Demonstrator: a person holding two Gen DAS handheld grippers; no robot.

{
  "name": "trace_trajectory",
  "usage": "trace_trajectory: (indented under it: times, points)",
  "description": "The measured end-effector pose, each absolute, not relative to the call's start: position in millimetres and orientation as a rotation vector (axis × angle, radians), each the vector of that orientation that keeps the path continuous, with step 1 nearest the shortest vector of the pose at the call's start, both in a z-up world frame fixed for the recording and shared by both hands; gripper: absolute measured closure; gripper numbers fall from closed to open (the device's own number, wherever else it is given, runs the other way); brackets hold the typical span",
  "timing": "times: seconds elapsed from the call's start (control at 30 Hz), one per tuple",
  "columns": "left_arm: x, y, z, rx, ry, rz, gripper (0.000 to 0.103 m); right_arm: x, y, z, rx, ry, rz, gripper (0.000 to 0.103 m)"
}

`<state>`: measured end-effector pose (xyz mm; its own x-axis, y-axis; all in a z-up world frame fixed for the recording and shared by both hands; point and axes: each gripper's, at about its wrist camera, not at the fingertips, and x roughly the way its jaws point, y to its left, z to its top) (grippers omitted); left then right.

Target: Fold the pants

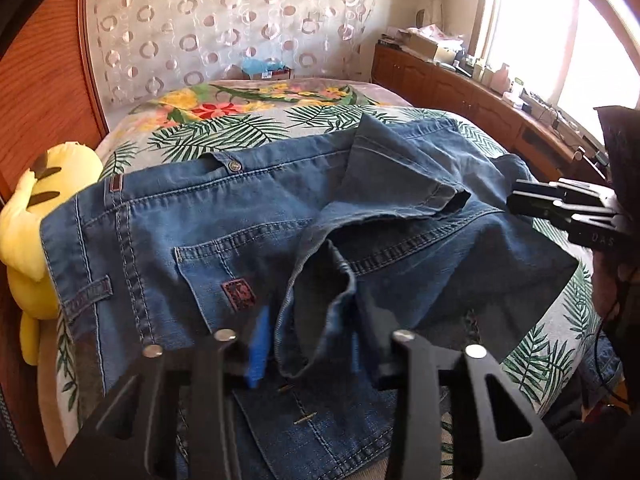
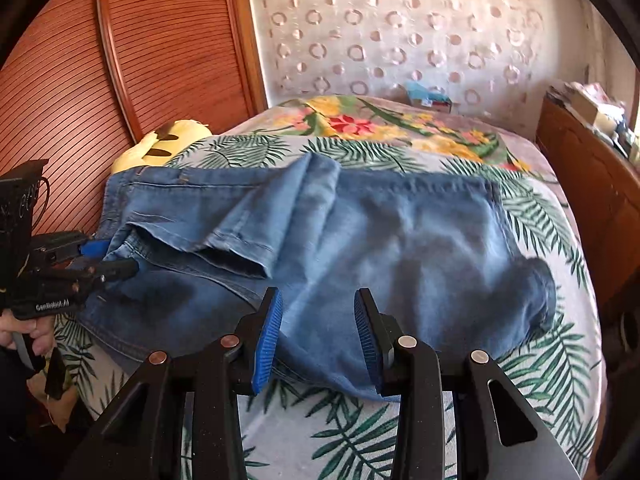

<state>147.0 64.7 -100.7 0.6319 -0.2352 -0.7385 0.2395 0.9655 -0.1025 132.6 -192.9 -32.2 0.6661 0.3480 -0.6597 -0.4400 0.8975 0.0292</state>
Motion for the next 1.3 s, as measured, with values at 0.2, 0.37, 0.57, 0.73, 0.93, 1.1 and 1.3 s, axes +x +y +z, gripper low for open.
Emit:
trace_trajectory:
  times: [0.2,0.37,0.57,0.73,0.93,1.1,1.3]
  points:
    - [117.7,84.4,-63.6,-0.038,0.738,-0.261,0.096,139.0,-189.5,-39.1,-0.106,0.724,0.454,0.064]
    - [87.4,122.8,-36.6,-0.026,0.683,-0.173,0.097,143.5,-172.5,-35.6,-0.096,0.704,0.495,0.064]
    - [75.8,159.3,-46.3,-0.019,0.715,-0.066,0.097,140.4,-148.5,-37.5,-0.097,0.684,0.564,0.064]
    - [71.8,161.5,-74.9,-0.012,0.771,-0.05,0.097,142.4,-127.2,-53.8,-0.125,0.702,0.609,0.064]
    - [68.0,164.6,-83.3,-0.026,0.791,-0.042,0.096,157.0,-118.5,-76.1,-0.153,0.762,0.588,0.064]
    - [66.1,167.3,-77.2,-0.039,0.792,-0.023,0.083,161.6,-113.8,-89.8,-0.181,0.771,0.564,0.064]
    - [62.3,168.0,-65.8,-0.011,0.771,0.008,0.05,159.4,-109.8,-95.0,-0.194,0.732,0.547,0.064]
